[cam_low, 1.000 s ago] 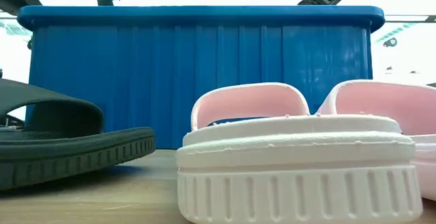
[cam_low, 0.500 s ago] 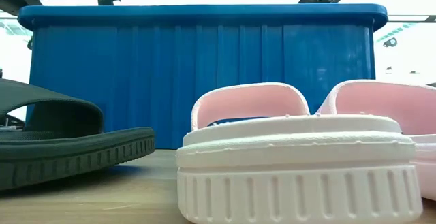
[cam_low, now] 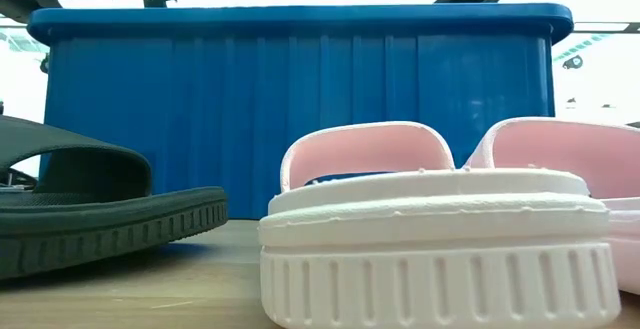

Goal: Pick and place slides into bin
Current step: Put the top black slide into the blue bin

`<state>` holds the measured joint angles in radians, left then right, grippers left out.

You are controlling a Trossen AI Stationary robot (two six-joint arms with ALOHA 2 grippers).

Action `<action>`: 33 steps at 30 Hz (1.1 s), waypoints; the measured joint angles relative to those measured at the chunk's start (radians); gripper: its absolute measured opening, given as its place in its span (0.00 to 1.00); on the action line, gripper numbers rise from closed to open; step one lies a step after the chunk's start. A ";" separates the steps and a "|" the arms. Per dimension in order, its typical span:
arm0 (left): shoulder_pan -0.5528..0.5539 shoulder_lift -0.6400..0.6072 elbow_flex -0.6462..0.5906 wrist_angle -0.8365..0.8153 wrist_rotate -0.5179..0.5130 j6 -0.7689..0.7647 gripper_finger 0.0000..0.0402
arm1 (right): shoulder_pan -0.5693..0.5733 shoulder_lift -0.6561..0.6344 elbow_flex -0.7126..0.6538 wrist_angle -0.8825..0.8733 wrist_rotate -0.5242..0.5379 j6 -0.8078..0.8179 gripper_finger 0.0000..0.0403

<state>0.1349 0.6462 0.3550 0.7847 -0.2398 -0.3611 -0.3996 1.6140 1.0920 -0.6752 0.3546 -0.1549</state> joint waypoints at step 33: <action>0.000 0.023 0.006 0.002 -0.001 -0.001 0.31 | 0.059 -0.420 0.000 0.651 -0.127 0.412 0.45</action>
<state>0.1352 0.6693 0.3607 0.7864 -0.2405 -0.3617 -0.3404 1.1944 1.0924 -0.0243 0.2279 0.2575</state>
